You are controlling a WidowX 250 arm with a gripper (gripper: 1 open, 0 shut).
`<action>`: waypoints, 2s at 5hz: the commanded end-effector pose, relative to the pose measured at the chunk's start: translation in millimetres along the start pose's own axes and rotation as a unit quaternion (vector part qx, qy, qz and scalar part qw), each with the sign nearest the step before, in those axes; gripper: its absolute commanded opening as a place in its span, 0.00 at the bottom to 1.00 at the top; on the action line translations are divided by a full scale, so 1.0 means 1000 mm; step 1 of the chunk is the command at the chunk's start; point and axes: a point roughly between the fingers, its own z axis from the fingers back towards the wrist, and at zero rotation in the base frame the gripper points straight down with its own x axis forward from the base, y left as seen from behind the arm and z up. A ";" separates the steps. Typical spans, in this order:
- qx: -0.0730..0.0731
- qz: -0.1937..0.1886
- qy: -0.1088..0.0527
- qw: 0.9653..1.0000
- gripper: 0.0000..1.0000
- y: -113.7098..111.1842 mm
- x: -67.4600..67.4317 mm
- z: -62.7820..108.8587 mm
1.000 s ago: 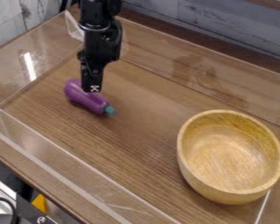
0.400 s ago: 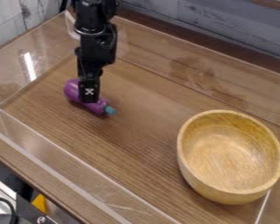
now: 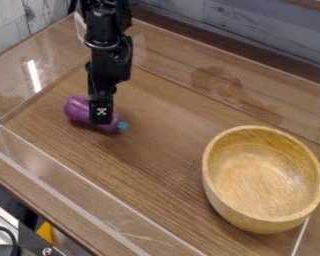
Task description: Put the purple eggplant in the brown bowl
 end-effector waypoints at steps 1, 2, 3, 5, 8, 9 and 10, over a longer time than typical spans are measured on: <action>0.013 0.007 -0.005 1.000 1.00 0.006 -0.002 0.002; 0.012 0.009 -0.005 1.000 1.00 0.007 -0.003 -0.002; 0.011 0.011 -0.005 1.000 1.00 0.007 -0.003 -0.006; 0.010 0.022 -0.012 1.000 0.00 0.005 -0.005 -0.004; 0.007 0.048 -0.032 0.998 0.00 -0.001 -0.013 0.015; 0.008 0.058 -0.041 0.997 0.00 -0.004 -0.015 0.025; 0.016 0.086 -0.055 0.995 0.00 -0.009 -0.012 0.035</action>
